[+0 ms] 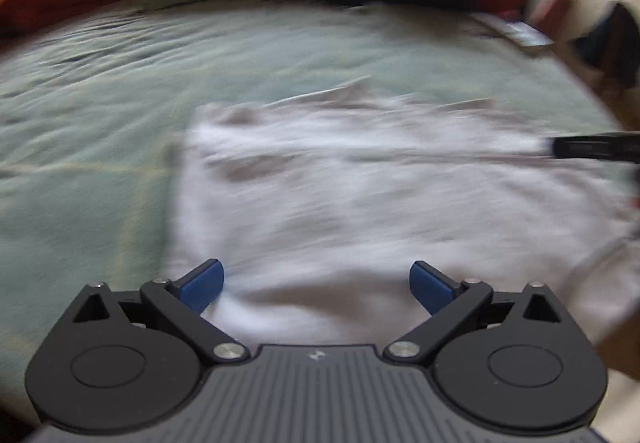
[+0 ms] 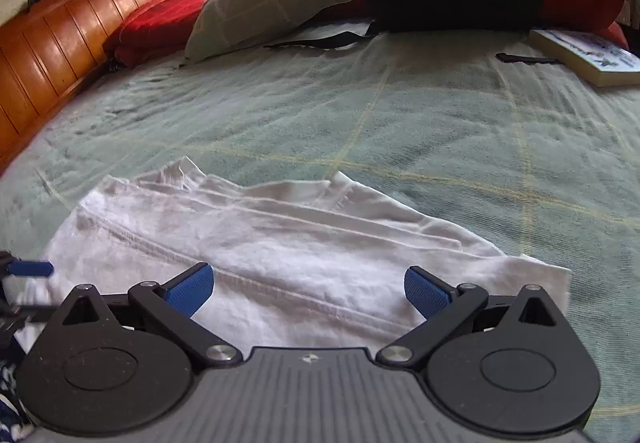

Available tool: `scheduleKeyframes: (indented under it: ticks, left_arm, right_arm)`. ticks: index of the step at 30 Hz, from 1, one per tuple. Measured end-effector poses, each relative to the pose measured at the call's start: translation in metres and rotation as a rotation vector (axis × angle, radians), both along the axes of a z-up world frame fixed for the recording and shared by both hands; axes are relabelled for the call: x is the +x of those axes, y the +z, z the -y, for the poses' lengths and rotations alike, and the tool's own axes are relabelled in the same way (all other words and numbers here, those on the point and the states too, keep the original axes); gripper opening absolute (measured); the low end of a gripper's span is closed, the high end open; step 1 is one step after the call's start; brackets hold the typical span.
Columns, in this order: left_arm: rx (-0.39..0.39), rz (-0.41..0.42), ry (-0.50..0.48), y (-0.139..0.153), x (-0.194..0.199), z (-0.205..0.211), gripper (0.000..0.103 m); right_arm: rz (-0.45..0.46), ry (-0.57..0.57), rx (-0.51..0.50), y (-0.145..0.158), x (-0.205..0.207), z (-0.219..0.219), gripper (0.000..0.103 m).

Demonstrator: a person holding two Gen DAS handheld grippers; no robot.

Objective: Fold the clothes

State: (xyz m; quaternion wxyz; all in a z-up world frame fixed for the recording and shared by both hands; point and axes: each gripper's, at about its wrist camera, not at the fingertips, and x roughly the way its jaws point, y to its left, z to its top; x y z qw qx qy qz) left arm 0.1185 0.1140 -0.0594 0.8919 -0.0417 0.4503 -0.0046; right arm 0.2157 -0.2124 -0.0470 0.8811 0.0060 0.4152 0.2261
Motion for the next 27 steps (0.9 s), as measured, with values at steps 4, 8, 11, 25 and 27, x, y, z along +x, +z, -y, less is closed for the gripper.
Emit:
scheduleKeyframes:
  ticks: [4,8,11,25,27]
  left_arm:
    - [-0.043,0.066,-0.001,0.021,-0.005,-0.002,0.099]
    - [0.001,0.12,-0.1,0.03,0.0,0.029,0.099]
    - [-0.025,0.113,-0.163,0.022,0.004,0.049,0.099]
    - [-0.124,0.129,-0.124,0.021,-0.011,0.035,0.1]
    - [-0.151,0.125,-0.158,0.022,-0.008,0.04,0.1]
  right_arm:
    - [0.024,-0.01,-0.038,0.005,-0.016,0.012,0.103]
    - [0.025,0.062,0.06,0.008,-0.032,0.01,0.103]
    - [0.008,0.123,0.126,0.006,-0.043,0.0,0.103]
    - [-0.061,0.012,0.189,-0.01,-0.058,0.019,0.103]
    - [-0.06,0.004,0.173,-0.011,-0.059,0.015,0.103]
